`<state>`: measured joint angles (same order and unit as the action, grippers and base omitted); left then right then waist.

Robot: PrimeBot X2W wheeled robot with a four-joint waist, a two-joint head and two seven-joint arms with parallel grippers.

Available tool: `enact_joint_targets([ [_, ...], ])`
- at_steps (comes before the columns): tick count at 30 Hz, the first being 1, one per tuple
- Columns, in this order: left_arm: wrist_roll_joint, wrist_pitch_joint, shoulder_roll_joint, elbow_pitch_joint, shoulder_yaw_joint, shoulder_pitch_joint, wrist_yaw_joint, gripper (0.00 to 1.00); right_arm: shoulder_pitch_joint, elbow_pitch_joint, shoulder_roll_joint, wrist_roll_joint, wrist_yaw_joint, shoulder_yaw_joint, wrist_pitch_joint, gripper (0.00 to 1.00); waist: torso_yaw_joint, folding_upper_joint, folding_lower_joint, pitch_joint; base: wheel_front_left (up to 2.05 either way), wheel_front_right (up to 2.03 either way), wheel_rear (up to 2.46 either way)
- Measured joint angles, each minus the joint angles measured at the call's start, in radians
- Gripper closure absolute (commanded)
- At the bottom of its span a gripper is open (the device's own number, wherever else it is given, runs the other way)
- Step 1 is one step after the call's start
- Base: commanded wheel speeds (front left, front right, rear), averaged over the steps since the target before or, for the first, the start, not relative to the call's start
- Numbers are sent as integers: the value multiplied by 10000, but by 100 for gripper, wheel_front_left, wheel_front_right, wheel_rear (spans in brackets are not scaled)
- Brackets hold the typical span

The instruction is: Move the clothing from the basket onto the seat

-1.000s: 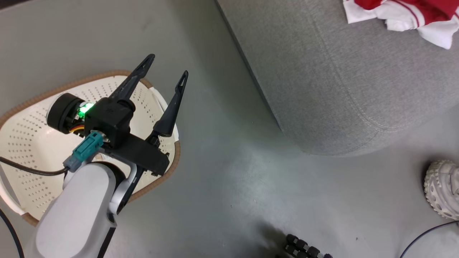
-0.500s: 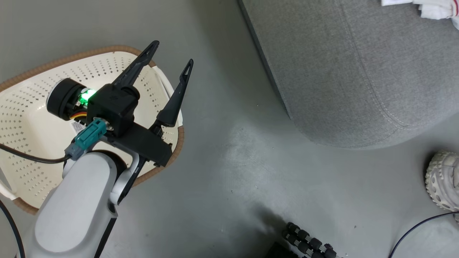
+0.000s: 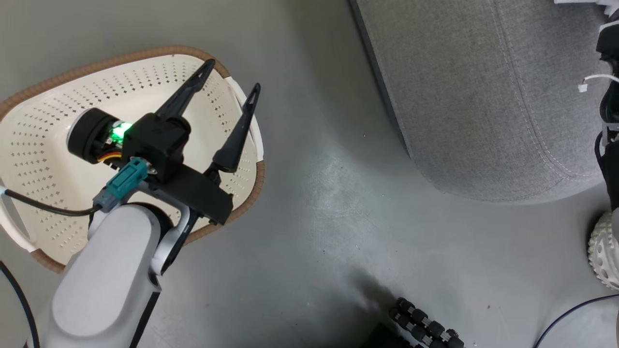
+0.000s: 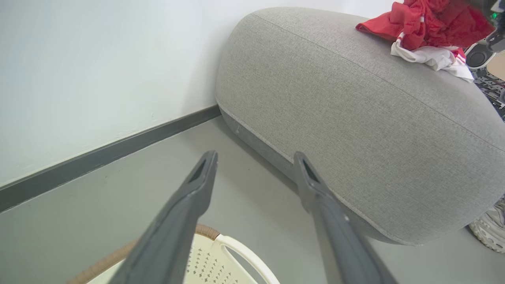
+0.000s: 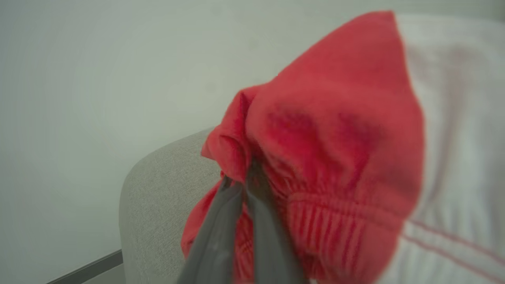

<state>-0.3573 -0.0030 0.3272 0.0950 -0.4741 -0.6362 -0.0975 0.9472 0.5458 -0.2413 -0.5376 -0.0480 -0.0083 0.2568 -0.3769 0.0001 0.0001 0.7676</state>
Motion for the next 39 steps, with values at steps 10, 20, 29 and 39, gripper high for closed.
enact_joint_targets([
  [10,-6,-255,-46,144,13,-31,-8,0,-129,894,-144,12,61,-362,0,100,171,0,-2,-123,0,0,0],
  [20,-8,-359,-67,257,-8,-13,-10,0,-639,1534,-165,132,25,-698,0,100,159,0,-2,-298,0,0,0],
  [29,-8,-531,-58,299,-27,-13,-81,0,-557,1507,-77,301,-19,-754,0,63,160,-1,-2,-396,0,0,0],
  [39,-10,-635,-92,414,-75,-17,-82,0,-576,1101,213,729,42,-663,0,0,198,-1,-2,-513,0,0,0],
])
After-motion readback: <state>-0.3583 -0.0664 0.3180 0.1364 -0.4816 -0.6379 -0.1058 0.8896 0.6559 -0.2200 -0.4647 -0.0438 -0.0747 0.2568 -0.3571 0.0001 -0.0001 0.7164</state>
